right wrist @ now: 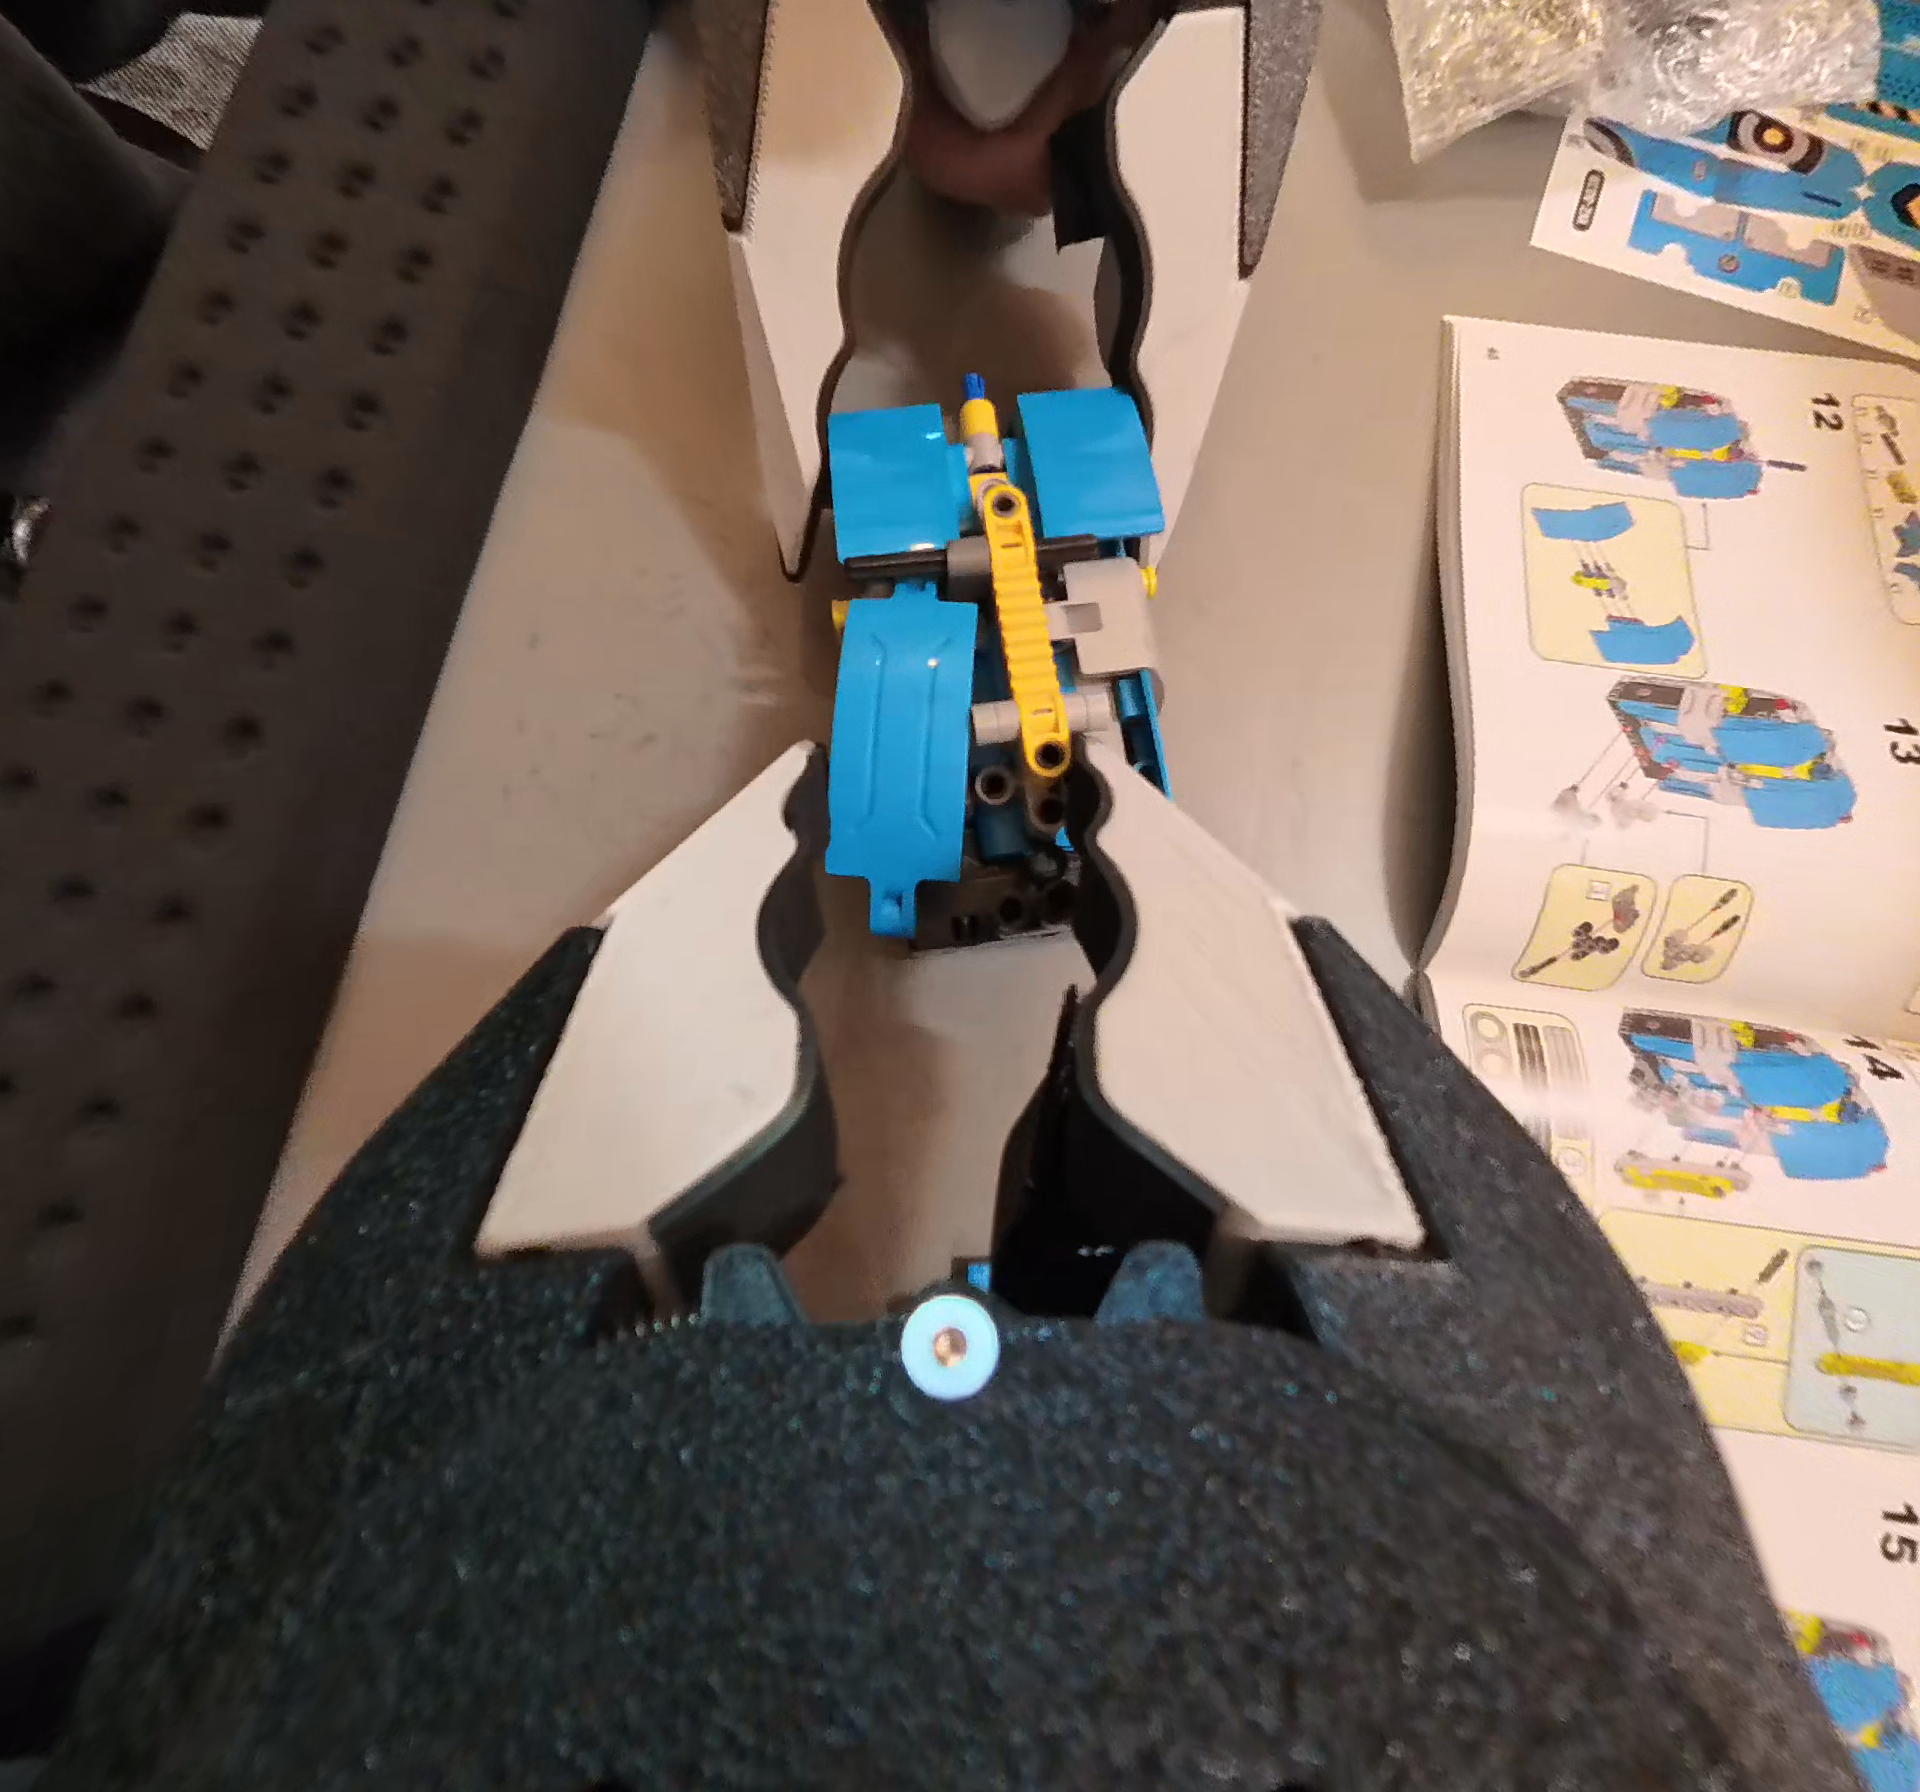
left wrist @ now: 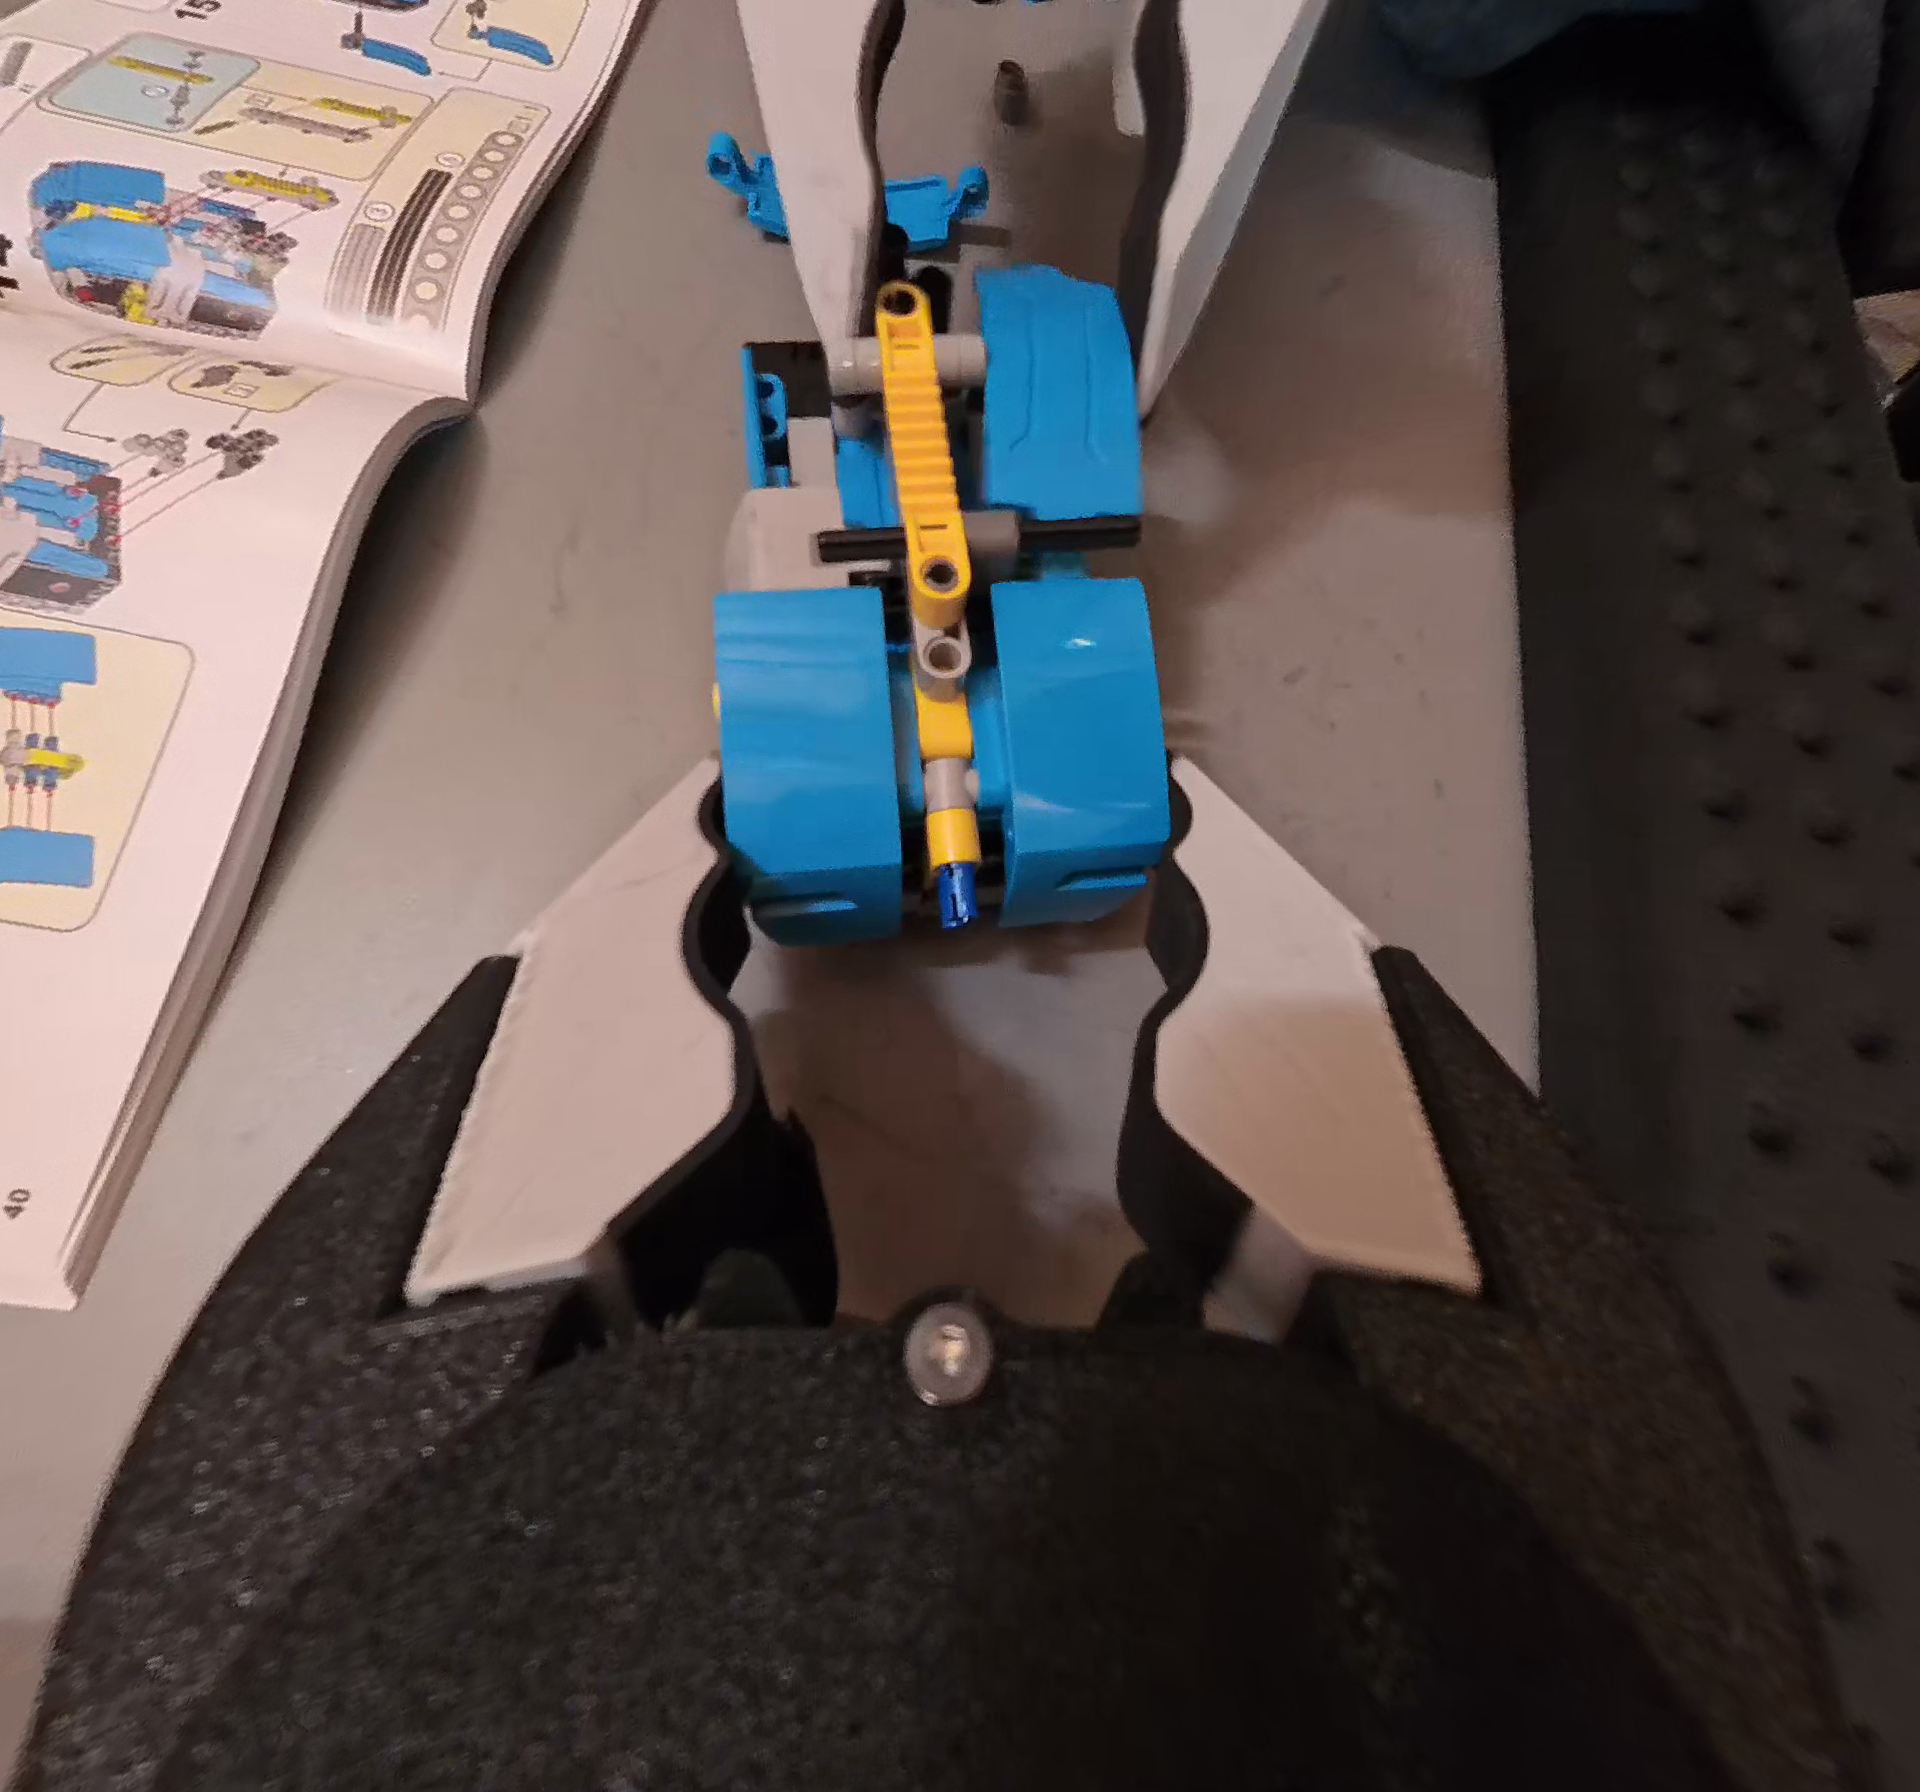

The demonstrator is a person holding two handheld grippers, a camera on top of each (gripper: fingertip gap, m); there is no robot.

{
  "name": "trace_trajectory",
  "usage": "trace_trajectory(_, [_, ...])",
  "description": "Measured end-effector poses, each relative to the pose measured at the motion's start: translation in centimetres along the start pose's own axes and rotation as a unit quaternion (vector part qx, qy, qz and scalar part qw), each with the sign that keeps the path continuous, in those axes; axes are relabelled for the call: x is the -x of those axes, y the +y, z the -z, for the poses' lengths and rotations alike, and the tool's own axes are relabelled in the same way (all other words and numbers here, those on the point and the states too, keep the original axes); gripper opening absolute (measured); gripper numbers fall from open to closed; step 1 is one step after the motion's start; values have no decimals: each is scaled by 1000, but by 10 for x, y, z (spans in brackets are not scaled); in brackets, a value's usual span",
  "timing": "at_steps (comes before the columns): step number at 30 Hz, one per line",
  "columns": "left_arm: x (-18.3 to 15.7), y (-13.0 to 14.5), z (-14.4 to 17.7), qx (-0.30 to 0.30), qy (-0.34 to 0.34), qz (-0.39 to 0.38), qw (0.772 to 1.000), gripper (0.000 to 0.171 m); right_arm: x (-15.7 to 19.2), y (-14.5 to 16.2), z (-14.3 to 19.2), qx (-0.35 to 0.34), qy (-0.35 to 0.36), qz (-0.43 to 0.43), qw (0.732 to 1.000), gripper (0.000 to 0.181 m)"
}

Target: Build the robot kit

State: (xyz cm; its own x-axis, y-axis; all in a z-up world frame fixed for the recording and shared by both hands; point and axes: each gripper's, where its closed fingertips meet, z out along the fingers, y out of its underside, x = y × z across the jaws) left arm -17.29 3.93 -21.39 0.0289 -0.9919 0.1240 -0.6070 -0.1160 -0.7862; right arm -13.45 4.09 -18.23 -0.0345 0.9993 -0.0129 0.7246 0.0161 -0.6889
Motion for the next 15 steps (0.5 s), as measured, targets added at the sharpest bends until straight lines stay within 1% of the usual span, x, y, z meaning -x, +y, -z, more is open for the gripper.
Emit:
trace_trajectory(1, [0,0,0,0,0,-1,1000,78,1,0,0,-3,-6,1,1000,42])
trace_trajectory(4, [0,0,0,-1,0,-2,1000,78,2,-1,1,-15,-8,-23,1000,43])
trace_trajectory(7, [1,0,0,0,-7,-3,1000,78,0,-3,1,-20,10,-29,999,44])
trace_trajectory(11, [1,0,-1,0,-8,-3,1000,78,5,-3,1,-11,11,-26,1000,56])
trace_trajectory(15, [1,0,-1,0,-8,-2,1000,78,0,-6,5,-18,32,-16,999,54])
